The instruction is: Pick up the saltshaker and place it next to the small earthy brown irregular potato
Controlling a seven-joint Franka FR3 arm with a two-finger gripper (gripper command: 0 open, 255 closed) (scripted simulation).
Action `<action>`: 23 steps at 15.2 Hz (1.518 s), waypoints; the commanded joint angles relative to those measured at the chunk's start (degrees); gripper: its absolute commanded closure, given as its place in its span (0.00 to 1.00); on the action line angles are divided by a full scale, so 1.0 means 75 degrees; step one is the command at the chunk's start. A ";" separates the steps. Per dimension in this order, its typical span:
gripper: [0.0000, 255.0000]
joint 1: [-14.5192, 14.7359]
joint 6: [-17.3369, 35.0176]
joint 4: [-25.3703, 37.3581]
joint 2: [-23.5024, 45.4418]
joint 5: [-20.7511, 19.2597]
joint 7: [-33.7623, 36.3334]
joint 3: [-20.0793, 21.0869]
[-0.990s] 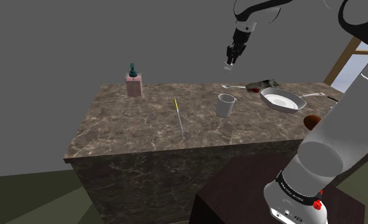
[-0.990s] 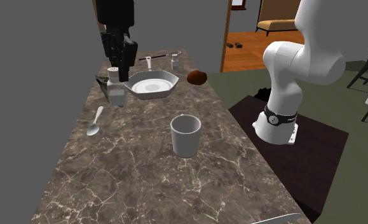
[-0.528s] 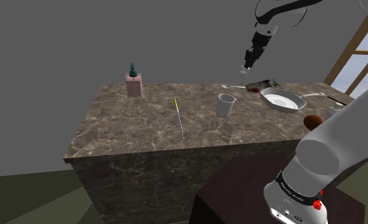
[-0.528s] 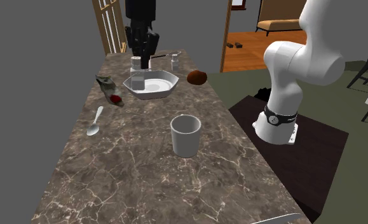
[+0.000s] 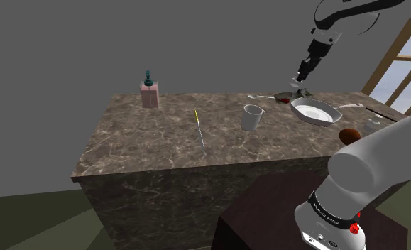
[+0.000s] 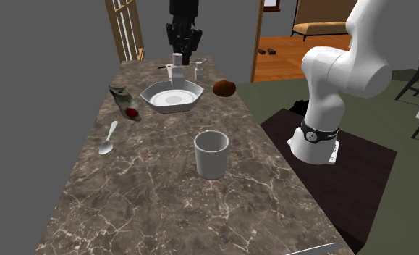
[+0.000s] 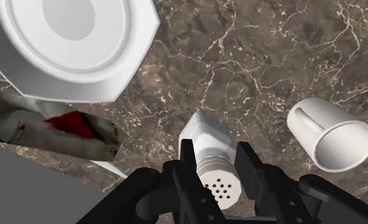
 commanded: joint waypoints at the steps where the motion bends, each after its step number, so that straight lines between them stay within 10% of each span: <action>1: 1.00 -0.0164 -0.0074 -0.0161 -0.0254 -0.0139 -0.0265 -0.0175; 23: 1.00 -0.1582 -0.1029 0.0212 -0.1245 -0.1415 -0.3938 -0.3002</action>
